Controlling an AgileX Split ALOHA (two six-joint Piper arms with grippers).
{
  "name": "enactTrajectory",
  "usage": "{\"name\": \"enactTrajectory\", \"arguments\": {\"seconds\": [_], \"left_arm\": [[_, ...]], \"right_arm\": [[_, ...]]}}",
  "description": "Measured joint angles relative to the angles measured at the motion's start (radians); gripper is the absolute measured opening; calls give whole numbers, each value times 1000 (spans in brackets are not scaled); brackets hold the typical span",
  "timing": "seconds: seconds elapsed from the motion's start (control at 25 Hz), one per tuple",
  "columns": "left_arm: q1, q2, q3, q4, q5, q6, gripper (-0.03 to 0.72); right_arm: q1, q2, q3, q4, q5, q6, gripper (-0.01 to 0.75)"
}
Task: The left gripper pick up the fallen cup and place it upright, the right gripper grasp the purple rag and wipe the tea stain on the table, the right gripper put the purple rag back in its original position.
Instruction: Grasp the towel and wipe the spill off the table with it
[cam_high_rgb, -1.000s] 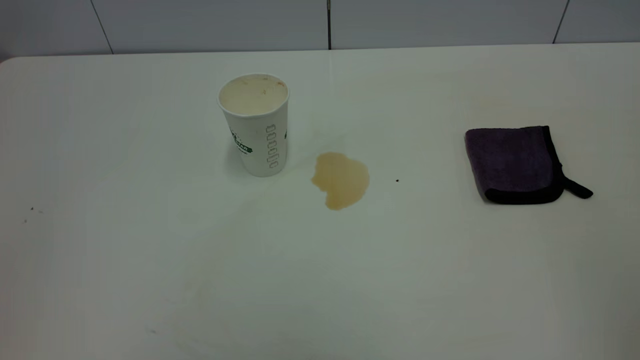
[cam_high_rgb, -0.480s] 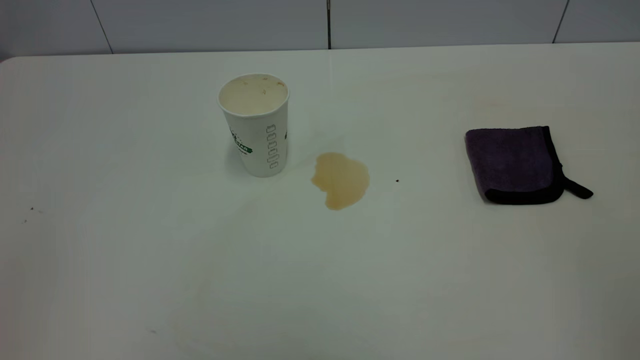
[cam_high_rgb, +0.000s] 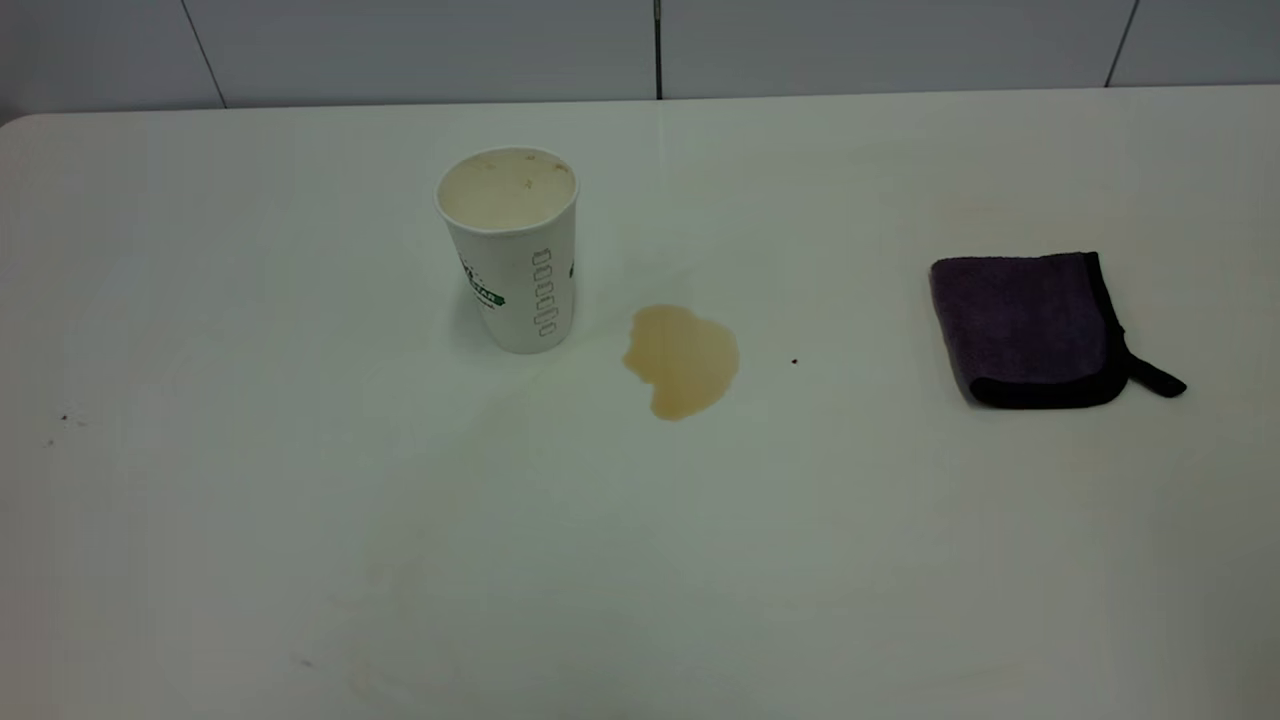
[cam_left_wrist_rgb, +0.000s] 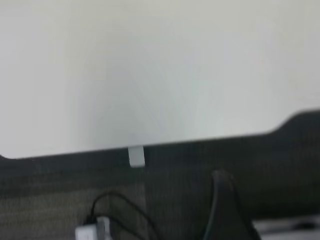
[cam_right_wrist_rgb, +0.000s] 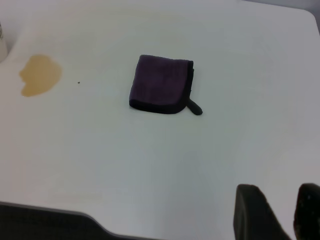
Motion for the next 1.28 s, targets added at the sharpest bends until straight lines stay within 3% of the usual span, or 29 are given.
{"name": "enactTrajectory", "arguments": {"seconds": [0.12,0.32,1.28], "left_arm": [[48,-109,0,0,4,0,489],[59,-257,0,0,19,0,489],[59,-261,0,-1,22,1,489]], "right_arm": [[0,0,0,0,0,0,239],[0,0,0,0,0,0,239],[0,0,0,1,0,1,239]]}}
